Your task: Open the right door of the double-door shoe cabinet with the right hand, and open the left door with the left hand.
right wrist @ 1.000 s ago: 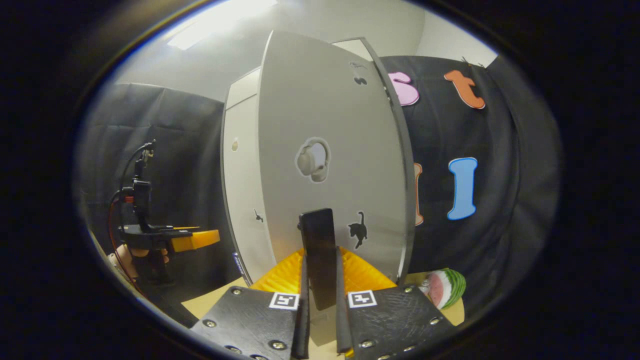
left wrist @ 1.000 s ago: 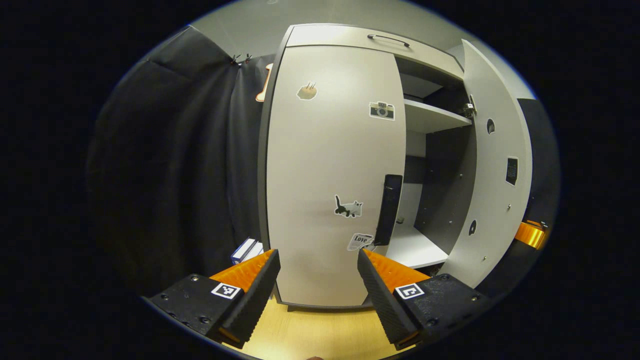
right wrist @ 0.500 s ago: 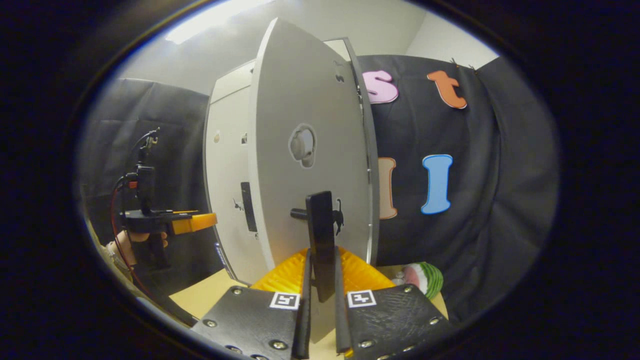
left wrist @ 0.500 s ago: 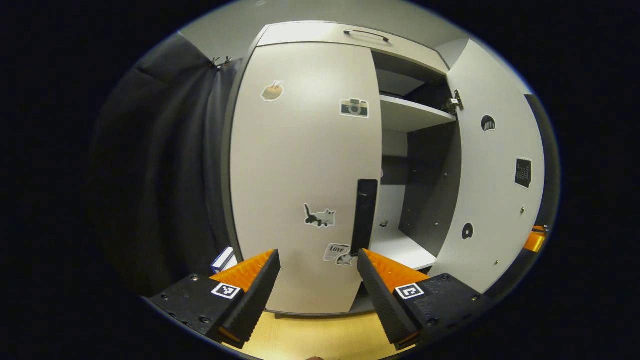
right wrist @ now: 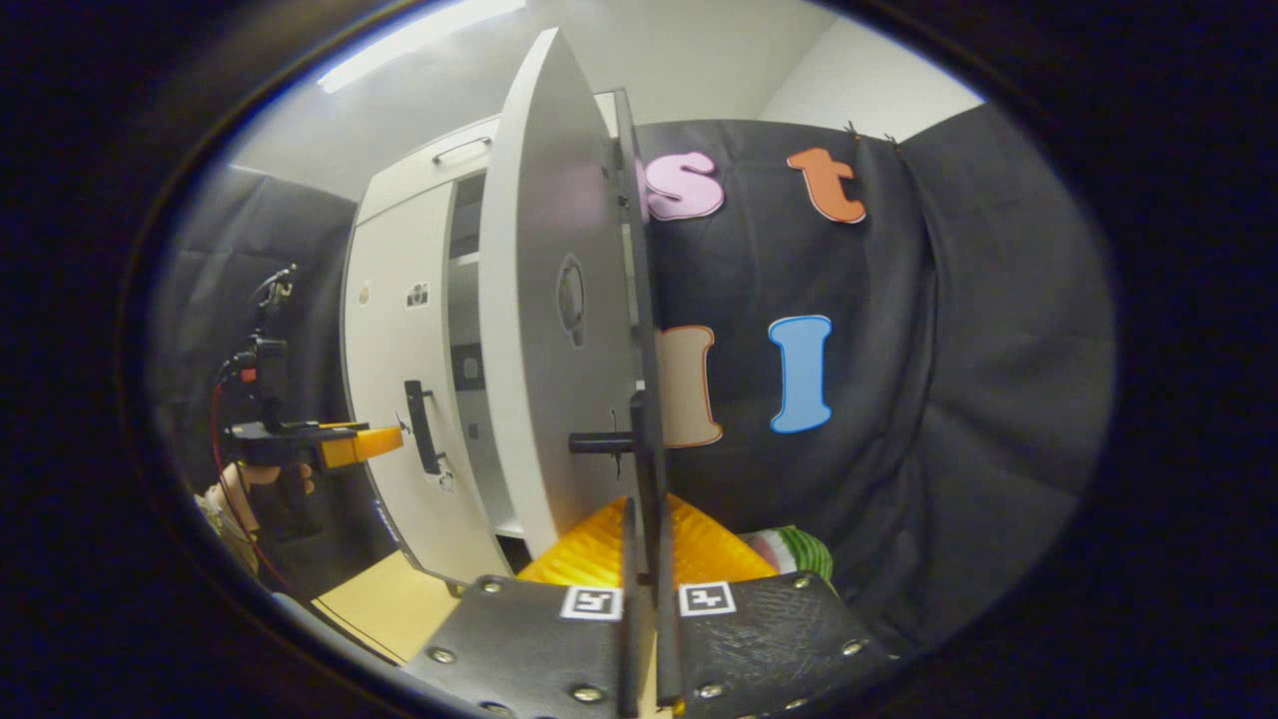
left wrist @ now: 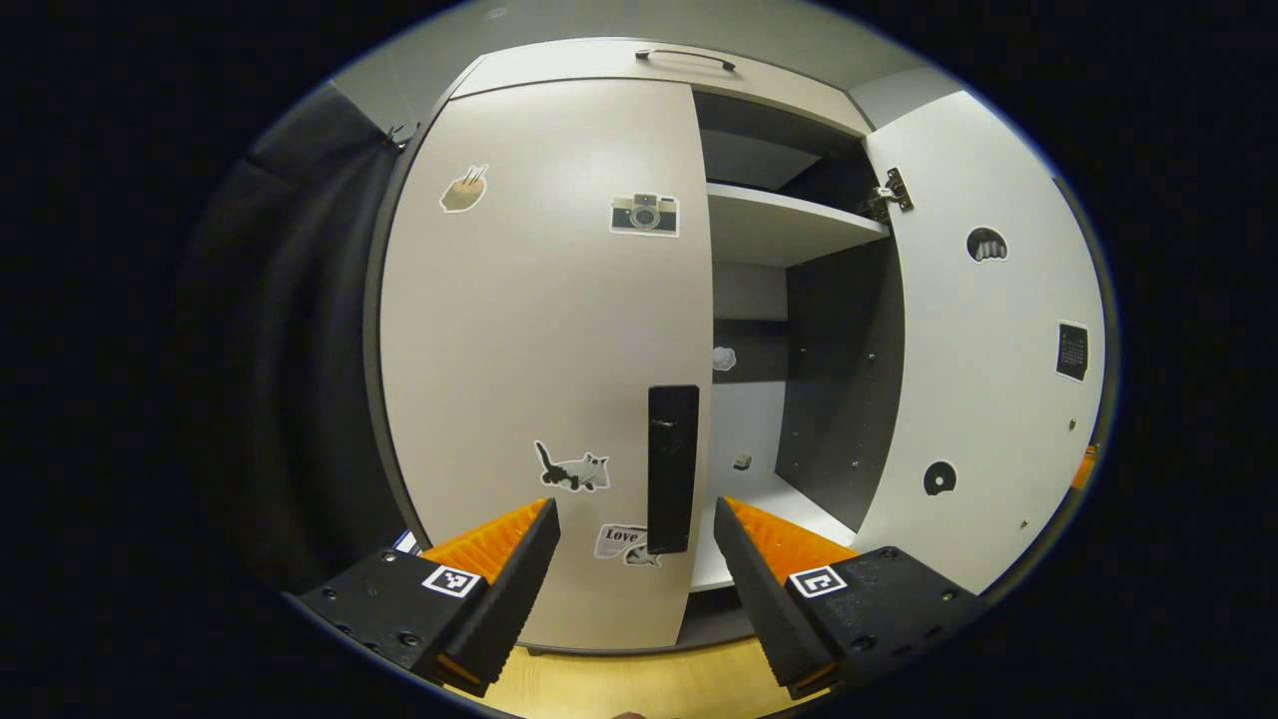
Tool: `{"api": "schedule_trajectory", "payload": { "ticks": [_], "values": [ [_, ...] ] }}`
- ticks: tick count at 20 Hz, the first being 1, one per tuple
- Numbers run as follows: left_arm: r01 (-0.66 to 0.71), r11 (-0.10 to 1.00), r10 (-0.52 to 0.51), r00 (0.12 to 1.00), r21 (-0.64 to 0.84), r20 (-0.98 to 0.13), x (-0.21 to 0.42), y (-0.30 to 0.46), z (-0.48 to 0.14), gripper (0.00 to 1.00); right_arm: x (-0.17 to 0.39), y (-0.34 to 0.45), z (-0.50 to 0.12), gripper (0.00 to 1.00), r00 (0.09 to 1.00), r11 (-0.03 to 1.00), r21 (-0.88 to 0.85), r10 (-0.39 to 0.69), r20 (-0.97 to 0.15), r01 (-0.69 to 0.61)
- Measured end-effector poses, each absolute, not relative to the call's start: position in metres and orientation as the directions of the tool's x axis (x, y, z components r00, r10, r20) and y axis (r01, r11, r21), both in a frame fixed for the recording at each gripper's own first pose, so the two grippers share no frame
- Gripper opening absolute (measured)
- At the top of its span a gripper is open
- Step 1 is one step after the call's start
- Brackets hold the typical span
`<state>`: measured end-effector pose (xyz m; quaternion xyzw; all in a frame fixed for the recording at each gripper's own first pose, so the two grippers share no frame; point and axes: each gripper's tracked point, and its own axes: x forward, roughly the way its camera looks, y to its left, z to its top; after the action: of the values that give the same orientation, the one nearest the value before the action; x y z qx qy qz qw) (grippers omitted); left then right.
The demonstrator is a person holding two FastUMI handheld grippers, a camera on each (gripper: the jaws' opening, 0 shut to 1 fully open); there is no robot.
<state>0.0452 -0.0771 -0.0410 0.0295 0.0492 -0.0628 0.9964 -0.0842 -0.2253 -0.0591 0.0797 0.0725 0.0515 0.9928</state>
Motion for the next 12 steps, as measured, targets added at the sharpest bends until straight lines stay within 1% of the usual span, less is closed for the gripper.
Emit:
{"api": "schedule_trajectory", "payload": {
  "ticks": [1, 2, 3, 7, 12],
  "values": [
    [0.125, 0.991, -0.119, 0.988, 0.054, -0.102, 0.05, -0.078, -0.041, 0.96, -0.086, -0.224, -0.052, 0.05, 0.984, 0.969, 0.221, 0.137, -0.114, -0.109],
    [0.12, 0.991, -0.114, 0.988, 0.055, -0.103, 0.053, -0.08, -0.041, 0.96, -0.089, -0.22, -0.05, 0.05, 0.981, 0.955, 0.268, 0.158, -0.108, -0.125],
    [0.117, 0.991, -0.111, 0.988, 0.057, -0.103, 0.056, -0.082, -0.041, 0.97, -0.094, -0.223, -0.05, 0.05, 0.982, 0.951, 0.285, 0.157, -0.108, -0.121],
    [0.109, 0.992, -0.102, 0.99, 0.064, -0.099, 0.072, -0.084, -0.041, 0.97, -0.106, -0.227, -0.052, 0.05, 0.983, 0.964, 0.245, 0.138, -0.122, -0.105],
    [0.094, 0.994, -0.087, 0.991, 0.064, -0.103, 0.09, -0.087, -0.047, 0.95, -0.132, -0.254, -0.045, 0.05, 0.991, 0.984, 0.18, 0.04, -0.129, -0.016]
  ]
}}
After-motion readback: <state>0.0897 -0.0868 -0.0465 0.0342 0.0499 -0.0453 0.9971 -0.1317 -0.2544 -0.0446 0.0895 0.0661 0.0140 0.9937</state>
